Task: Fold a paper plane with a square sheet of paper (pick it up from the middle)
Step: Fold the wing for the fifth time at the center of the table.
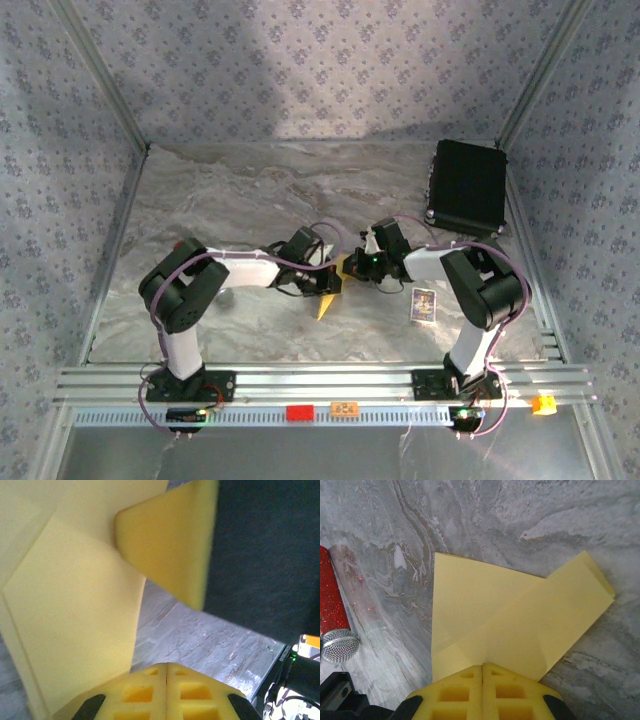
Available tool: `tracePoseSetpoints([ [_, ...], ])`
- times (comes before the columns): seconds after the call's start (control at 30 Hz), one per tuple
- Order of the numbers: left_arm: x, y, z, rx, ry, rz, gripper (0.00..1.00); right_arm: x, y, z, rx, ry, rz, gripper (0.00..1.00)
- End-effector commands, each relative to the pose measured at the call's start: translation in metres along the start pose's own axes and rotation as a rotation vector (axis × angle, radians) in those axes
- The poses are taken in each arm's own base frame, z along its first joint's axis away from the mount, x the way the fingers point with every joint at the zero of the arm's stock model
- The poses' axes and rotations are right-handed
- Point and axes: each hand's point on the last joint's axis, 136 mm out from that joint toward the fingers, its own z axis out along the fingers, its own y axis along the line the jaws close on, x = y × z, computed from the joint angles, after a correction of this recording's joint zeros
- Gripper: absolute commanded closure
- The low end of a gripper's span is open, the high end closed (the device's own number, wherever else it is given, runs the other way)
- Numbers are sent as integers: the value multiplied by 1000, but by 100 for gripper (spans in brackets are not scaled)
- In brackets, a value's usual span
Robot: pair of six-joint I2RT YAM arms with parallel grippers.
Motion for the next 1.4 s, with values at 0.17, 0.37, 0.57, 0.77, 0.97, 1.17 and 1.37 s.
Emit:
tracePoseSetpoints([
  [0.17, 32, 33, -1, -64, 72, 0, 100, 14, -28, 5, 92, 28, 51, 94],
  [0.37, 38, 34, -8, -80, 88, 18, 100, 14, -32, 4, 97, 23, 55, 94],
  [0.57, 48, 32, -14, -87, 106, 38, 99, 14, -34, 4, 102, 24, 61, 94],
  [0.77, 60, 39, -21, -101, 112, 29, 99, 13, -32, 4, 92, 24, 59, 94],
  [0.97, 47, 21, -33, -52, 31, 53, 100, 10, -22, 4, 51, 20, 41, 93],
  [1.17, 21, 13, -45, -23, -69, 31, 100, 6, -7, 2, 2, 12, 2, 91],
  [1.37, -2, 26, -53, -47, -143, -35, 100, 4, 9, -1, -19, 23, -55, 89],
])
